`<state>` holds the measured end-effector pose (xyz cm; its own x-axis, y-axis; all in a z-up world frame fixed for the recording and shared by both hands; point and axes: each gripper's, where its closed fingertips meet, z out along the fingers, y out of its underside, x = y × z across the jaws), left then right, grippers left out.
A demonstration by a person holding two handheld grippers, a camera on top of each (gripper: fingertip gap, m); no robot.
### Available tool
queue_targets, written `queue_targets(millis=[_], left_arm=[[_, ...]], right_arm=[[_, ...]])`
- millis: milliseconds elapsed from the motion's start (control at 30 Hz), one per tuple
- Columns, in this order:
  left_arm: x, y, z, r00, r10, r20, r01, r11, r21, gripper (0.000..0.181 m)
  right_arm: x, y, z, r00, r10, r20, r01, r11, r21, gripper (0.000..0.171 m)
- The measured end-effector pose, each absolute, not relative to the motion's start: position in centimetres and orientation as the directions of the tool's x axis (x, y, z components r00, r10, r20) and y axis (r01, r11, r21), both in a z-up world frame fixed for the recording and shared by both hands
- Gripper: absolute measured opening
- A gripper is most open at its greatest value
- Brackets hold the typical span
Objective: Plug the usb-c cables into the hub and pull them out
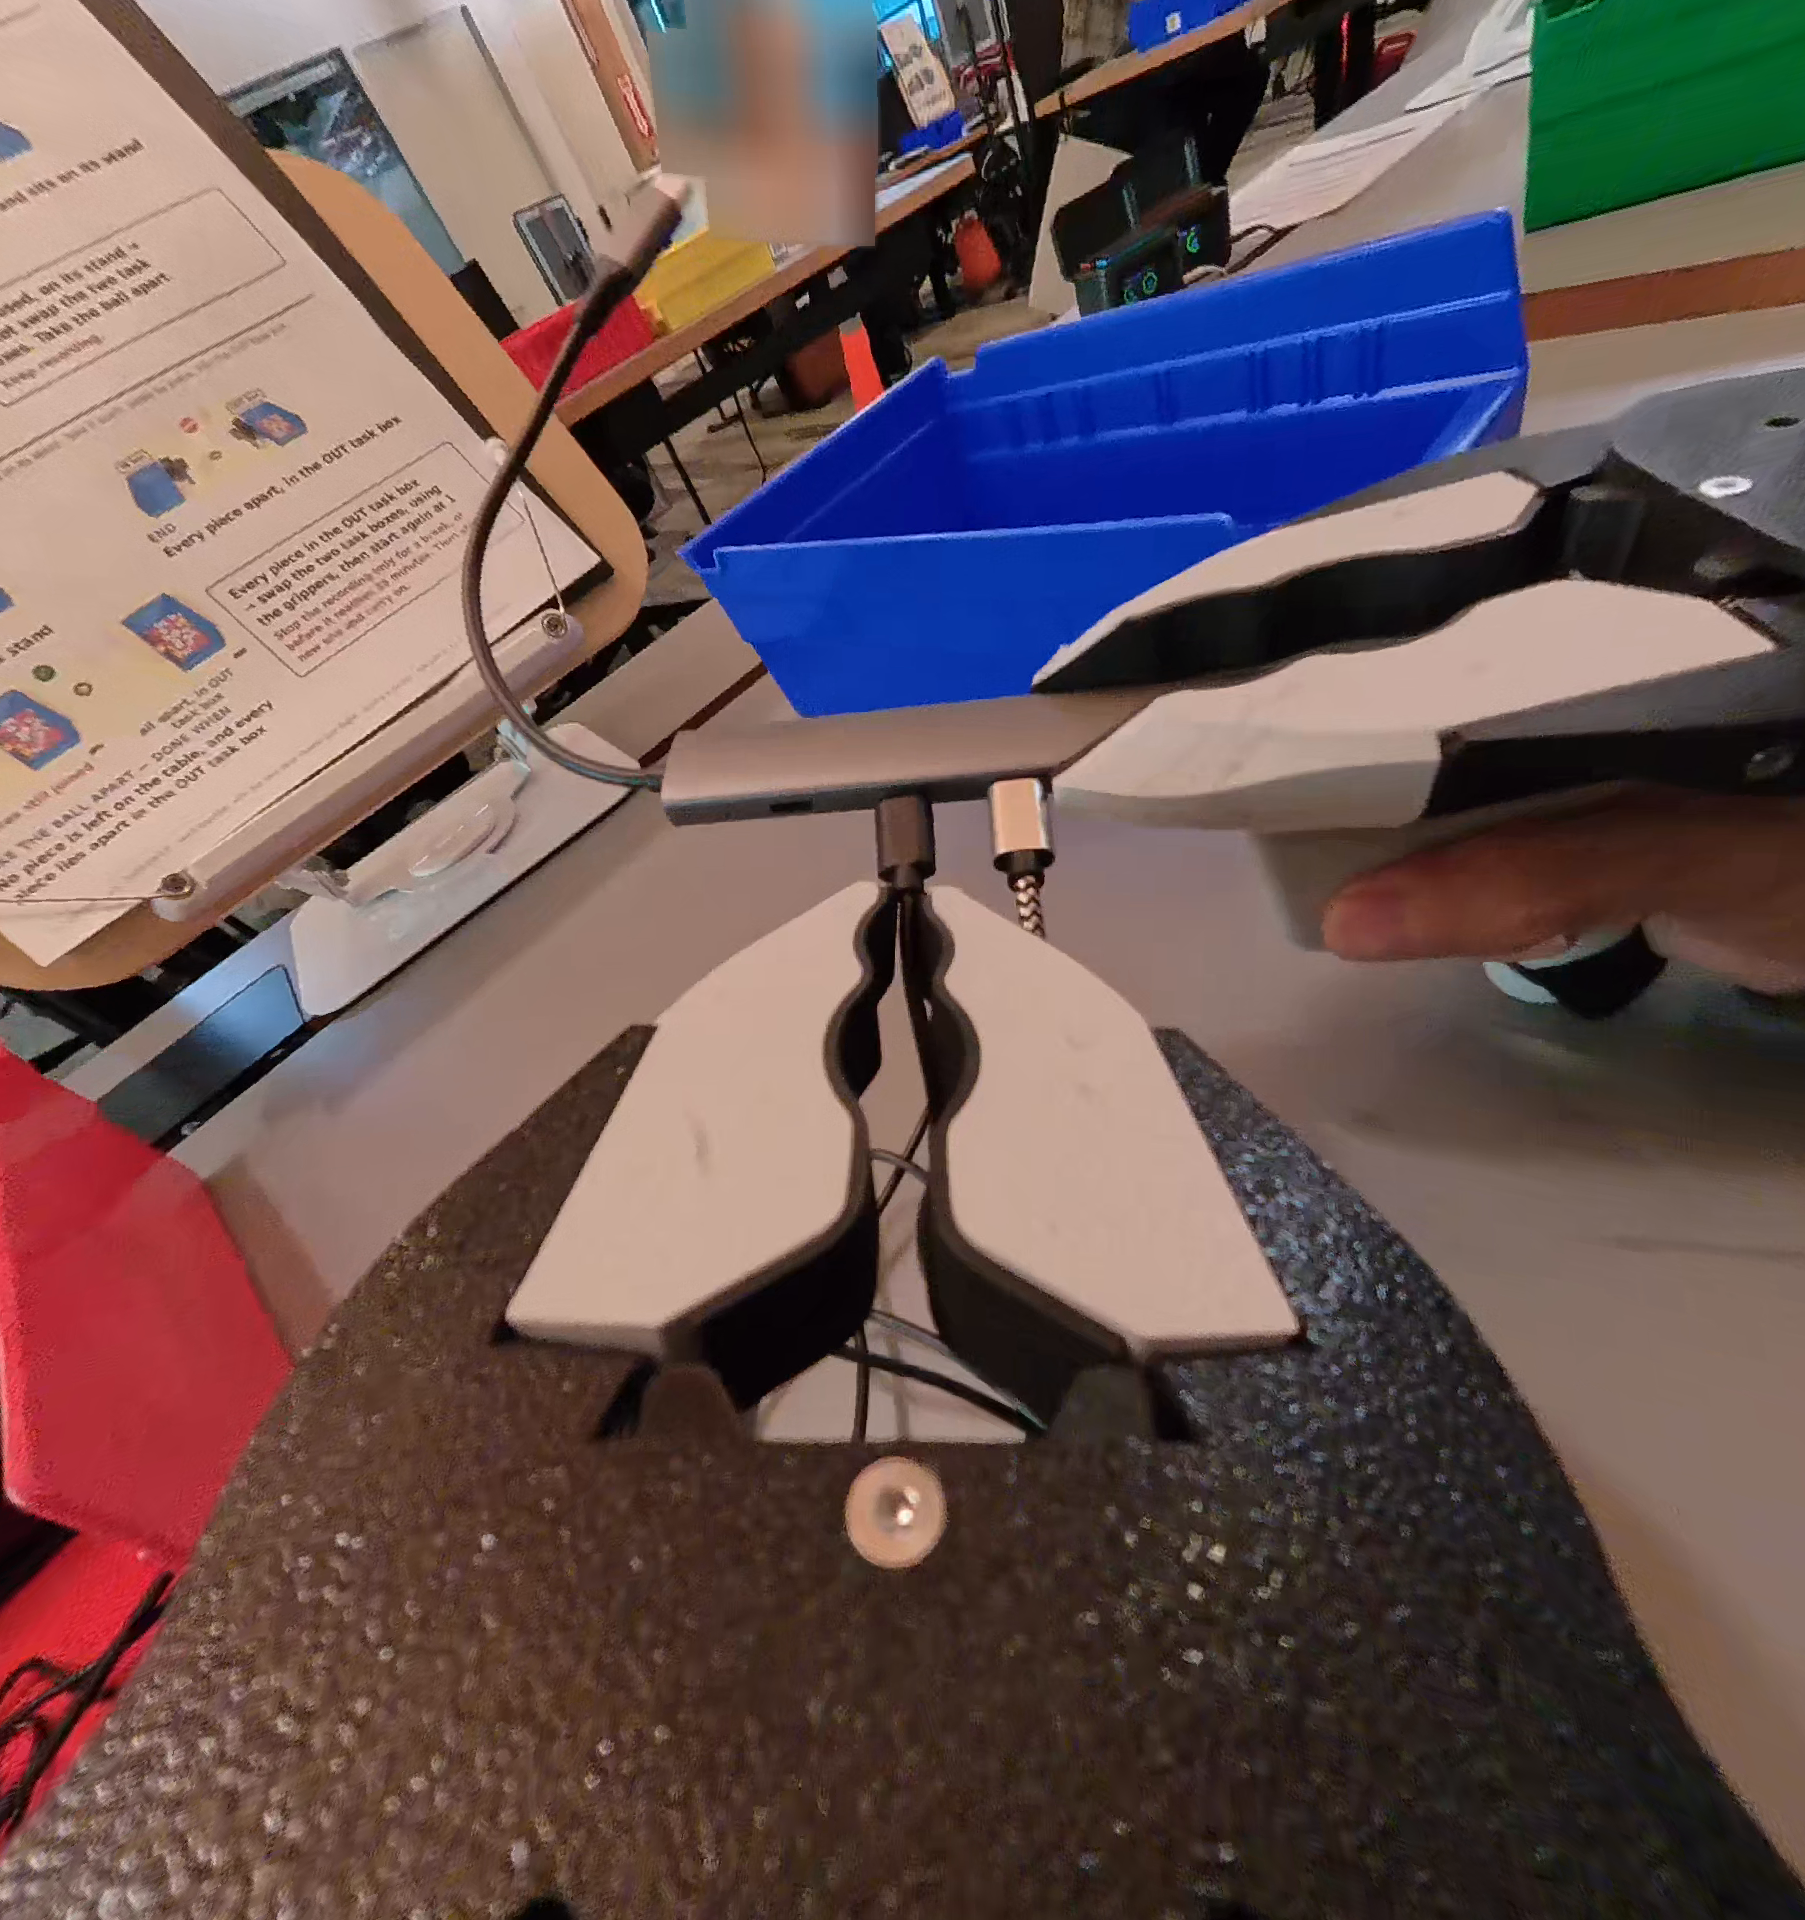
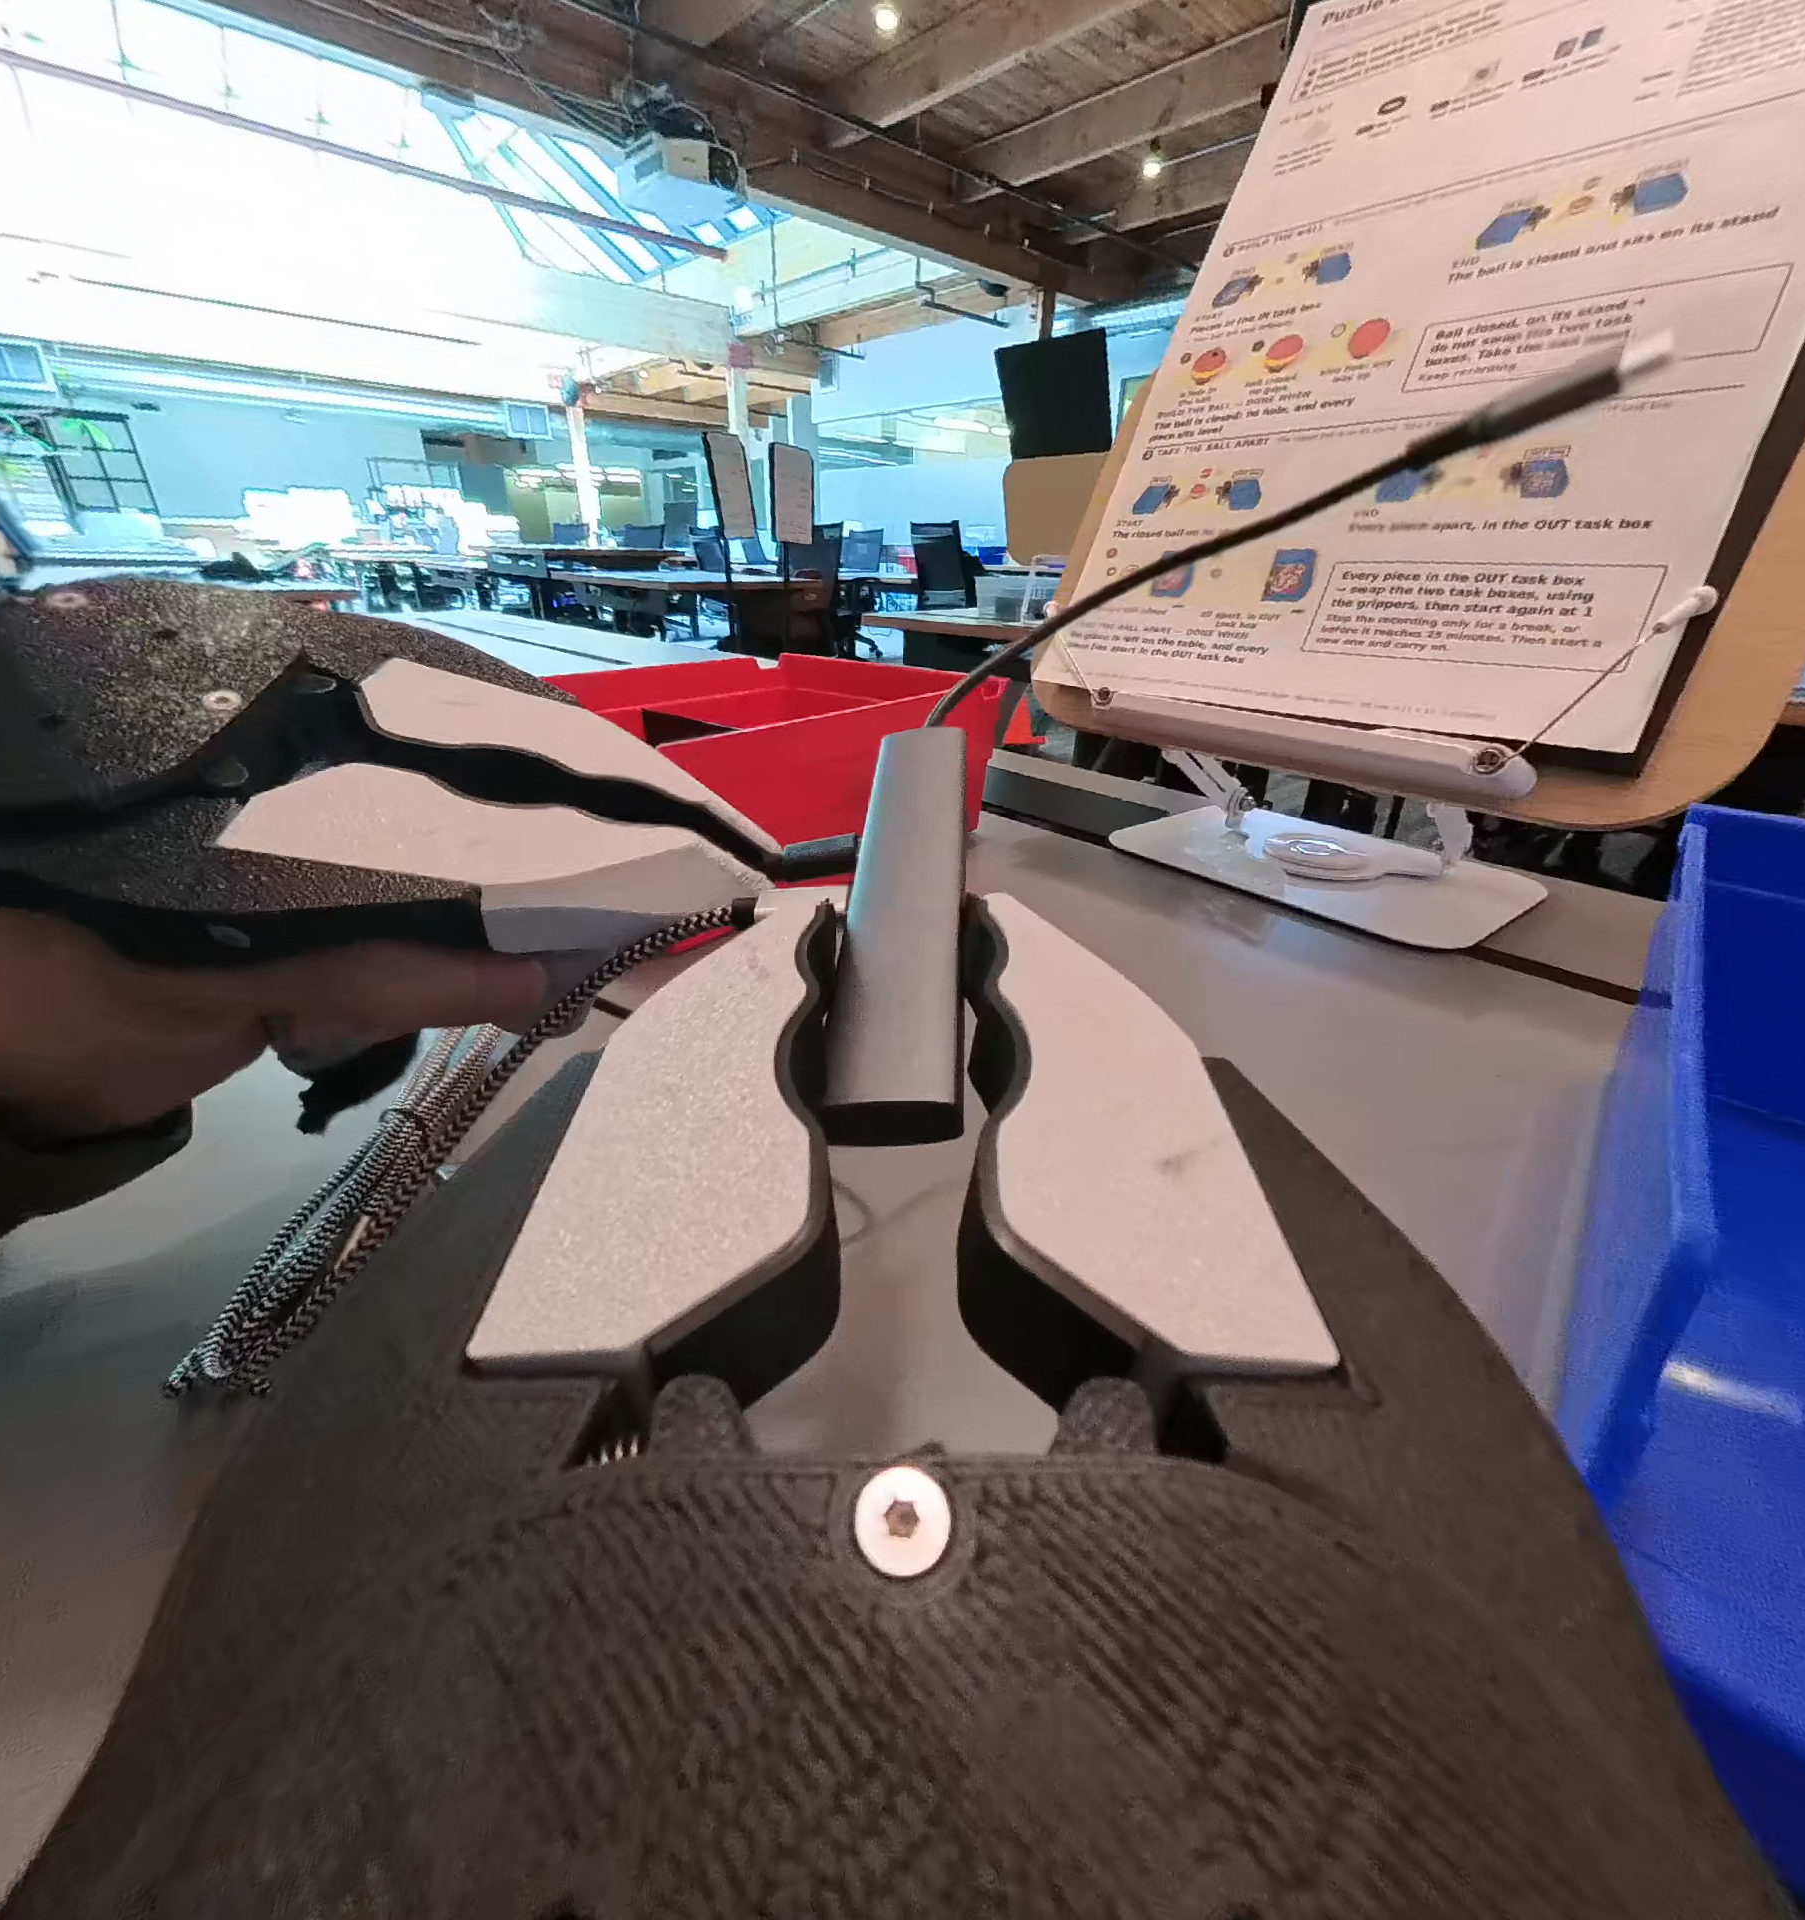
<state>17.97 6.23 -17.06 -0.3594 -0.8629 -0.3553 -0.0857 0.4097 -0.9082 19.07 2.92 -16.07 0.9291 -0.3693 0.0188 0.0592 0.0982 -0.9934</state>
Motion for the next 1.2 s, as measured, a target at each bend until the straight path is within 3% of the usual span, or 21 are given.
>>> queue_targets(millis=[33,200,300,400,567,667,833,900,1000,1200], left_arm=[[18.0,6.3,-17.2,-0.364,-0.86,-0.357,-0.089,0.413,-0.906,0.003],[17.0,5.0,-13.7,-0.398,-0.849,-0.348,0.071,0.349,-0.934,0.002],[17.6,4.8,-13.7,-0.357,-0.791,-0.497,-0.002,0.533,-0.846,0.001],[18.1,5.1,-14.5,-0.364,-0.822,-0.438,-0.06,0.49,-0.87,0.001],[18.5,4.5,-14.9,-0.417,-0.886,-0.204,-0.111,0.272,-0.956,0.003],[18.6,5.6,-14.8,-0.423,-0.905,0.044,-0.208,0.05,-0.977,0.032],[18.7,7.4,-13.6,-0.413,-0.774,0.481,-0.364,-0.344,-0.866,0.049],[18.8,7.4,-13.8,-0.4,-0.669,0.626,-0.437,-0.461,-0.772,0.049],[18.9,7.2,-15.3,-0.374,-0.61,0.698,-0.524,-0.482,-0.702,0.02],[18.5,6.8,-14.7,-0.425,-0.384,0.82,-0.545,-0.614,-0.57,0.01]], right_arm=[[19.0,3.0,-16.1,0.926,-0.376,0.032,0.07,0.089,-0.994,0.024],[17.8,4.1,-17.0,0.952,-0.292,0.087,0.093,0.007,-0.996,0.024],[18.8,3.5,-16.6,0.922,-0.382,0.065,0.085,0.034,-0.996,0.023],[19.7,2.6,-16.1,0.926,-0.376,-0.046,0.0,0.121,-0.993,0.022],[20.0,2.3,-16.1,0.91,-0.413,-0.04,0.011,0.12,-0.993,0.022],[19.9,2.3,-16.1,0.891,-0.454,0.022,0.068,0.087,-0.994,0.022],[18.5,3.4,-16.5,0.827,-0.491,0.275,0.289,-0.048,-0.956,0.022],[17.7,3.9,-16.9,0.786,-0.472,0.4,0.391,-0.122,-0.912,0.022],[16.8,4.1,-16.5,0.772,-0.452,0.447,0.446,-0.114,-0.888,0.021],[16.4,4.1,-16.1,0.856,-0.399,0.328,0.361,0.009,-0.932,0.021]])
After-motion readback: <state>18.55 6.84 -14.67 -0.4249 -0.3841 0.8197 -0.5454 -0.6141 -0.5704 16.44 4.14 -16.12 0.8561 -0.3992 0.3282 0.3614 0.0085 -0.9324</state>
